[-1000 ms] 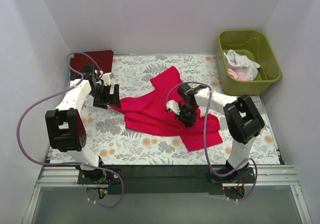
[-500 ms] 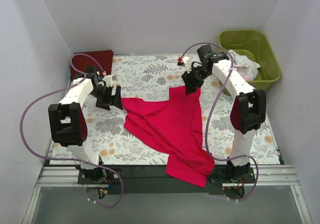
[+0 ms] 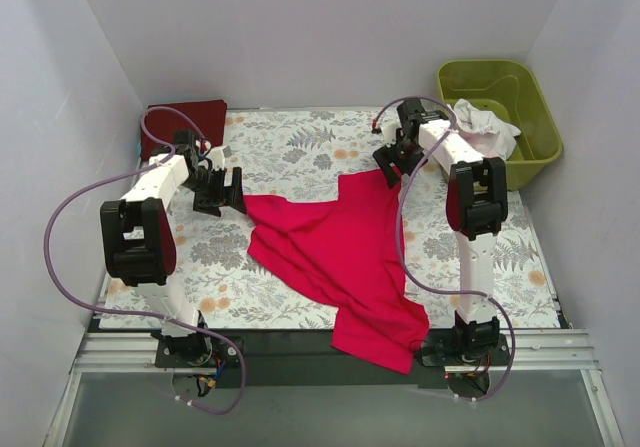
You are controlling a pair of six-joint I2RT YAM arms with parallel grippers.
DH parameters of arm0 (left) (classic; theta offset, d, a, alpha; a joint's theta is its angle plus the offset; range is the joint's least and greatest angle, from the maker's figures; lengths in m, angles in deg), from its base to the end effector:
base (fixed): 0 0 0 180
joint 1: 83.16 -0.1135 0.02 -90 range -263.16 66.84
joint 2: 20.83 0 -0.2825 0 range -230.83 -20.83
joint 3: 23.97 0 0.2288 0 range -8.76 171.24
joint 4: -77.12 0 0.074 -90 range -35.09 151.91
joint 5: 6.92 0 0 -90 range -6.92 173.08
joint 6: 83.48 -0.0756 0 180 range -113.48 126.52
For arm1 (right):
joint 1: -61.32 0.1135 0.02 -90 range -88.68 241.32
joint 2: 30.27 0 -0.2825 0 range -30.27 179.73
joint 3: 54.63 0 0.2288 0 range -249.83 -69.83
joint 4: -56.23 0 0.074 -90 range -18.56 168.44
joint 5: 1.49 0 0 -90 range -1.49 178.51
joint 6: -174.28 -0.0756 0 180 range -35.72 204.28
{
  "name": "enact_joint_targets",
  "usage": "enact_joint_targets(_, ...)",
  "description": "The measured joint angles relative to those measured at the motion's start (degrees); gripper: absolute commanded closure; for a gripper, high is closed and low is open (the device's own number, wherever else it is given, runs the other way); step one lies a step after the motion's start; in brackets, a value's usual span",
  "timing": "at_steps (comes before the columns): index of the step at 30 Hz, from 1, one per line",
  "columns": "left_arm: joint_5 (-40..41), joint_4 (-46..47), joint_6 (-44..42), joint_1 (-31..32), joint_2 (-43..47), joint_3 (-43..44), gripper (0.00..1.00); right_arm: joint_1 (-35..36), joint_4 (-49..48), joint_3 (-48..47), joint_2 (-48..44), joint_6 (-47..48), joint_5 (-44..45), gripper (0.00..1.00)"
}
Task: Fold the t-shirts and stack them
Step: Flatten the tshirt out
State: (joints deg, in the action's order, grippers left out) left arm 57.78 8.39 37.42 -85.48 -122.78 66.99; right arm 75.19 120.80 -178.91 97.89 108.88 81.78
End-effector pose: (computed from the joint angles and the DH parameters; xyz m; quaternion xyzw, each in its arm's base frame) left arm 0.3295 -0.0190 0.2062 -0.2590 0.9369 -0.2329 0.0309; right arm 0.4615 0.1231 0.1815 -0.3334 0.9223 0.0400 0.1912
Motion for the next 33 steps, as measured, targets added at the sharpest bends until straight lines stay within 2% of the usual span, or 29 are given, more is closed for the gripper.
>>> enact_joint_targets(5,0.5,1.6,1.2,0.0,-1.1,0.0,0.16,-1.1,-0.1,0.2,2.7,-0.8,-0.2,0.32)
enact_joint_targets(6,0.3,1.7,1.6,0.0,-1.7,0.0,0.17,-1.3,-0.1,0.2,2.8,-0.7,-0.6,0.4)
enact_joint_targets(8,-0.9,1.6,2.0,0.0,-2.6,0.0,0.18,-1.5,-0.2,0.4,2.8,-0.9,-2.1,0.48)
enact_joint_targets(9,-1.7,1.5,2.0,0.0,-2.7,-0.1,0.18,-1.6,-0.5,0.7,2.8,-0.8,-2.8,0.58)
enact_joint_targets(11,-3.8,2.0,1.6,0.0,-1.9,-1.1,0.2,-1.7,-0.5,1.1,2.7,-0.7,-5.1,0.7)
enact_joint_targets(12,-4.8,2.1,1.2,0.0,-1.2,-2.0,0.21,-1.8,-0.4,1.2,2.7,-0.7,-6.3,0.91)
enact_joint_targets(13,-5.8,2.0,0.8,0.0,-0.5,-3.0,0.23,-1.8,-0.4,1.3,2.7,-0.4,-7.4,0.99)
enact_joint_targets(15,-7.2,1.0,-0.5,0.3,0.5,-4.6,0.27,-1.9,0.1,1.3,2.7,-0.7,-9.4,0.99)
enact_joint_targets(21,-8.6,1.6,-1.9,2.9,0.6,-10.9,0.28,-3.0,0.8,1.4,2.4,-0.4,-14.2,0.99)
enact_joint_targets(23,-8.5,3.0,-0.9,5.1,0.6,-13.0,0.32,-4.2,0.9,1.7,1.2,-0.4,-16.0,0.99)
enact_joint_targets(26,-8.2,5.9,1.5,7.9,0.5,-14.6,0.58,-6.2,1.4,2.0,-2.1,-0.5,-18.5,0.99)
enact_joint_targets(27,-8.2,6.8,2.4,8.5,0.5,-14.6,0.76,-6.8,1.5,2.0,-3.7,-0.5,-19.5,0.99)
enact_joint_targets(29,-8.0,9.1,4.5,8.7,0.5,-14.6,1.0,-7.9,1.5,2.0,-6.8,-0.6,-21.5,0.99)
enact_joint_targets(33,-7.3,9.2,4.9,4.8,0.5,-12.5,1.0,-7.6,1.4,2.0,-11.3,-0.7,-23.1,0.99)
